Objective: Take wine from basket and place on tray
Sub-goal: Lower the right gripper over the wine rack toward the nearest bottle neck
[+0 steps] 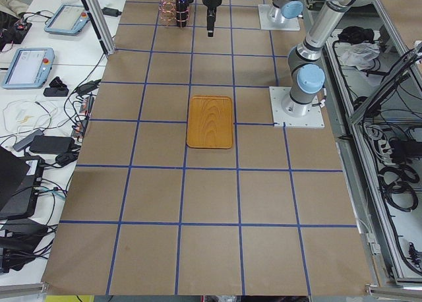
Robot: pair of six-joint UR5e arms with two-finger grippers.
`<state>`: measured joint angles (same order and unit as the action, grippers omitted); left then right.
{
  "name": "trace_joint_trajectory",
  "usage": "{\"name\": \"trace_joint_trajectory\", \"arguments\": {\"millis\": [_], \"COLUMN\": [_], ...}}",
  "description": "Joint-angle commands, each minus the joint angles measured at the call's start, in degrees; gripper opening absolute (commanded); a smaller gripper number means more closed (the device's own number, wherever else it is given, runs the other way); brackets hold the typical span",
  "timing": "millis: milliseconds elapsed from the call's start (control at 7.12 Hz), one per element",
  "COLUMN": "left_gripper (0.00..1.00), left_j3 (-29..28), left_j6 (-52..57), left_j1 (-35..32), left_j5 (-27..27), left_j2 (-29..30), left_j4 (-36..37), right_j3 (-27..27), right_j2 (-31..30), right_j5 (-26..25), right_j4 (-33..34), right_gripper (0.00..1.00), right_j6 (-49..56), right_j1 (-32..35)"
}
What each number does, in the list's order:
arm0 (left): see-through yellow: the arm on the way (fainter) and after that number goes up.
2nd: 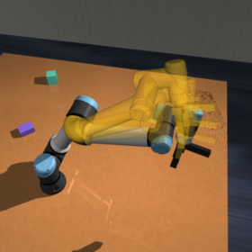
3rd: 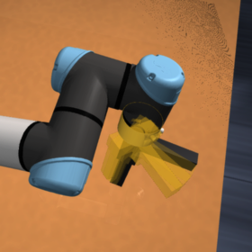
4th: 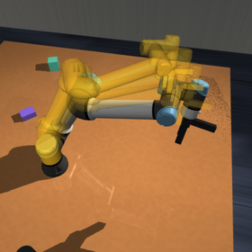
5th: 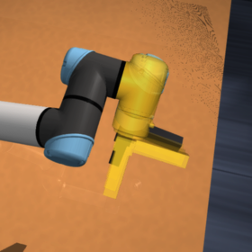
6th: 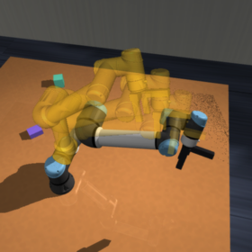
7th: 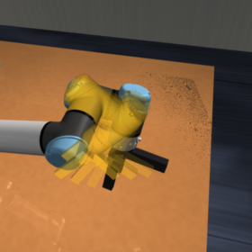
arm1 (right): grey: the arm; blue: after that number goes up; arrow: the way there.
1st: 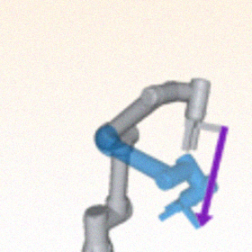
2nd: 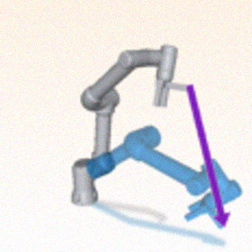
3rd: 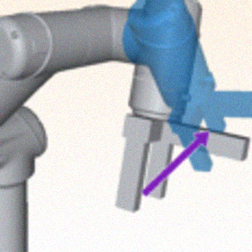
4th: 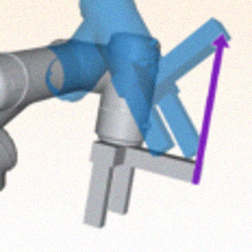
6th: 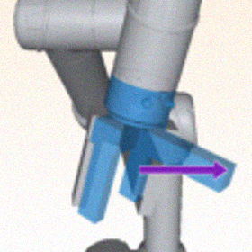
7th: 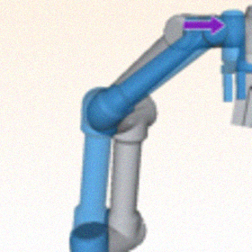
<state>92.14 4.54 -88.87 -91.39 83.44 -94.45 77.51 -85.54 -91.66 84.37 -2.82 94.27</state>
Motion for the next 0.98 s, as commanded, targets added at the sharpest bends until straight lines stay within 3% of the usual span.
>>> {"name": "trace_joint_trajectory", "arguments": {"millis": [0,421,842], "left_gripper": [1.0,1.0,1.0], "left_j3": [0.06,0.15,0.85], "left_j6": [0.03,0.03,0.03], "left_j1": [0.1,0.1,0.02], "left_j5": [-0.02,-0.1,-0.1], "left_j2": [-0.29,-0.29,-0.82], "left_j4": [-0.38,-0.74,-0.74], "right_j3": [0.01,0.09,1.58], "right_j2": [2.47,7.74,11.88], "right_j5": [0.07,-1.59,-1.59], "right_j4": [0.18,4.2,9.48], "right_gripper": [1.0,1.0,0.98], "right_j6": [1.05,10.34,12.12], "right_j1": [-3.46,-10.32,-10.86]}}
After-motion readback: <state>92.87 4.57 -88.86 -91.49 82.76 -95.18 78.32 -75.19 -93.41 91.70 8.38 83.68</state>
